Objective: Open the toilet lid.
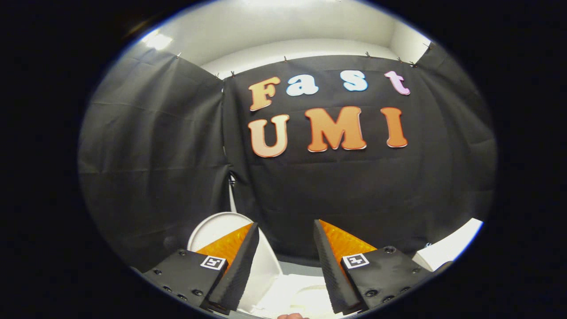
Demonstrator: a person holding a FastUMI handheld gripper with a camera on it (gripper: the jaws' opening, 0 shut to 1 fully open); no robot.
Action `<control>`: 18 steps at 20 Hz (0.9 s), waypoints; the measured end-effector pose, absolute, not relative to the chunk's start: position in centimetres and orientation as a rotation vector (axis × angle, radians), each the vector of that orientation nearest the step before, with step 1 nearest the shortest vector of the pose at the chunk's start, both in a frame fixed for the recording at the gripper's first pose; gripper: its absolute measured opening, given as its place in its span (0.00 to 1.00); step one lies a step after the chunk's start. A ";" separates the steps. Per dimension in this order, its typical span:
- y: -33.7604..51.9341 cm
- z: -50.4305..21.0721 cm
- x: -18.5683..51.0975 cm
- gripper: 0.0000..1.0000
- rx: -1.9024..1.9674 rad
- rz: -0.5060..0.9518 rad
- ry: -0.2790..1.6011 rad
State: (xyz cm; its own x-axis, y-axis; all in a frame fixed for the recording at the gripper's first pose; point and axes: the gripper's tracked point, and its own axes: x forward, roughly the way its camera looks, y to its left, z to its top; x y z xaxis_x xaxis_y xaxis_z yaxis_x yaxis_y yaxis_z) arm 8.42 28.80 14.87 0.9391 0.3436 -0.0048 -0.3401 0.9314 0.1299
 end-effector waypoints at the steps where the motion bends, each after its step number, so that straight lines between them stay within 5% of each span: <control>1: 26.9 14.4 8.7 0.81 0.117 0.328 0.025; 18: 7.8 2.9 4.4 0.82 0.075 0.111 0.071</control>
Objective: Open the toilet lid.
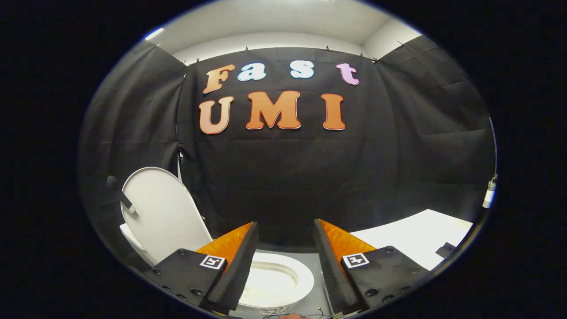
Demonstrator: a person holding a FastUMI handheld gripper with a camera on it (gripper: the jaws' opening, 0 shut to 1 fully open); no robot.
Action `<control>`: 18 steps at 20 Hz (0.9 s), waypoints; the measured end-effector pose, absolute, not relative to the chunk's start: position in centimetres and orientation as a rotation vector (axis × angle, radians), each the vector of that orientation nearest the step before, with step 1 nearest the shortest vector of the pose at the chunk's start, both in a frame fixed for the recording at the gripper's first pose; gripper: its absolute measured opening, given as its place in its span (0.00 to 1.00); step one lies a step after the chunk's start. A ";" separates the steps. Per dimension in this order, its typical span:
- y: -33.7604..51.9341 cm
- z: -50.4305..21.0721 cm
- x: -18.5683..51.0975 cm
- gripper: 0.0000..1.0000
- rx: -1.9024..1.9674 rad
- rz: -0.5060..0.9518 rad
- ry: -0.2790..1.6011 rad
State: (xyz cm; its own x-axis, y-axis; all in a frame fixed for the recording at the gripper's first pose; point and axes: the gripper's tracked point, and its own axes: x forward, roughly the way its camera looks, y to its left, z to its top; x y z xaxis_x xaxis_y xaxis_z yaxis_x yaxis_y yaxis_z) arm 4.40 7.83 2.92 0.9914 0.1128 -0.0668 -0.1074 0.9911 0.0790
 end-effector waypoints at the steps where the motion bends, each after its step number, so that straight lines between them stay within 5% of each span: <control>1: 7.2 2.6 4.0 0.82 0.075 0.103 0.058; 8: 1.7 -1.9 3.4 0.86 0.167 -0.021 0.083; 18: 3.2 -2.2 3.0 0.86 0.096 -0.008 0.072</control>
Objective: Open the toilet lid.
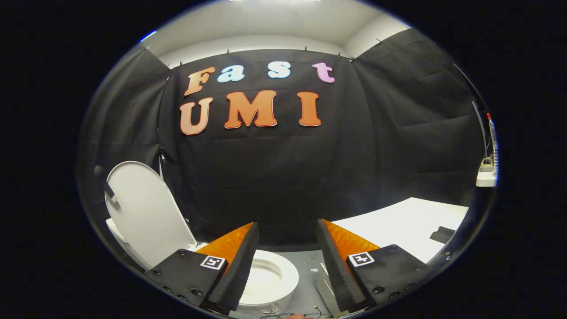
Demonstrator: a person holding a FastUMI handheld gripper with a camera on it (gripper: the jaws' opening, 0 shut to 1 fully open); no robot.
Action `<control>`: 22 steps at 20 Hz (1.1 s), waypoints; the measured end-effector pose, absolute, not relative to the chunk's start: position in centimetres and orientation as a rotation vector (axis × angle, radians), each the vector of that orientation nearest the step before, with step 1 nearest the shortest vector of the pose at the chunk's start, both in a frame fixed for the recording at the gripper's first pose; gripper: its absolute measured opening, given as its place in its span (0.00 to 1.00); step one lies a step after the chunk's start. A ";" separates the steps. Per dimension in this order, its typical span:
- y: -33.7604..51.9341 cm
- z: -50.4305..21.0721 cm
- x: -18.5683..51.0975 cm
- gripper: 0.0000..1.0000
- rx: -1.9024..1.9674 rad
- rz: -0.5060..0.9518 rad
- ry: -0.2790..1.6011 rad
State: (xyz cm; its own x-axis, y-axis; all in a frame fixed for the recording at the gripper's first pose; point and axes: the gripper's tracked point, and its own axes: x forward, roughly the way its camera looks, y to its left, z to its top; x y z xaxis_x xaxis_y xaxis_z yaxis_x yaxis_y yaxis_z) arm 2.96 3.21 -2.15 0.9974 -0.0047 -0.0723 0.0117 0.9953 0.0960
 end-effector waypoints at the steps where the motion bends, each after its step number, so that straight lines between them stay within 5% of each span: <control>1: 3.6 -2.1 3.0 0.86 0.091 -0.001 0.073; 22: 4.4 -2.5 2.6 0.86 0.087 0.004 0.095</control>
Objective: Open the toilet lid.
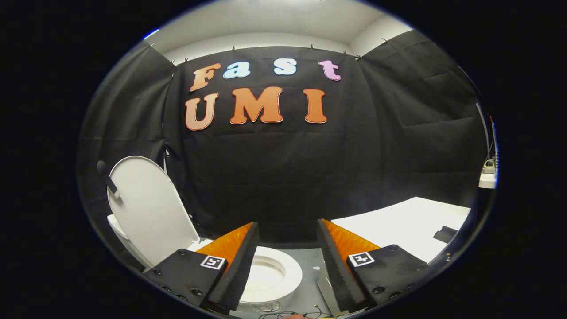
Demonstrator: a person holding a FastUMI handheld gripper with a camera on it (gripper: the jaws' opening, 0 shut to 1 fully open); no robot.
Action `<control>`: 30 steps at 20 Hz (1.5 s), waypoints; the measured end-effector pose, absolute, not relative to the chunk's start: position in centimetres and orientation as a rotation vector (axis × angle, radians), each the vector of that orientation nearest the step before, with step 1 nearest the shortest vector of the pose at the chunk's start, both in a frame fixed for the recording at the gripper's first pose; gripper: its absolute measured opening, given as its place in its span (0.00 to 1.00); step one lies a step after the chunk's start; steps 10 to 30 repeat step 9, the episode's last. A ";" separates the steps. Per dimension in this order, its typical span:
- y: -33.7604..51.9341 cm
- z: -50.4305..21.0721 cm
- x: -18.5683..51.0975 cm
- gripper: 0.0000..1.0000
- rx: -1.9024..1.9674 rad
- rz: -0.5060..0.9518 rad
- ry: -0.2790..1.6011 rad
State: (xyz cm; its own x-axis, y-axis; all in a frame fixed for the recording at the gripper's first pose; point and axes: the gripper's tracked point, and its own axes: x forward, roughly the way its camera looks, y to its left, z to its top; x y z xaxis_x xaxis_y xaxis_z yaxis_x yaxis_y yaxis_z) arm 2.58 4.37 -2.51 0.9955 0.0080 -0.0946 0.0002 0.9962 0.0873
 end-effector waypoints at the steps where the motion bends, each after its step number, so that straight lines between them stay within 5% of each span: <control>1: 4.3 -2.4 2.5 0.86 0.086 0.003 0.093; 30: 5.1 -2.6 2.4 0.86 0.066 0.014 0.097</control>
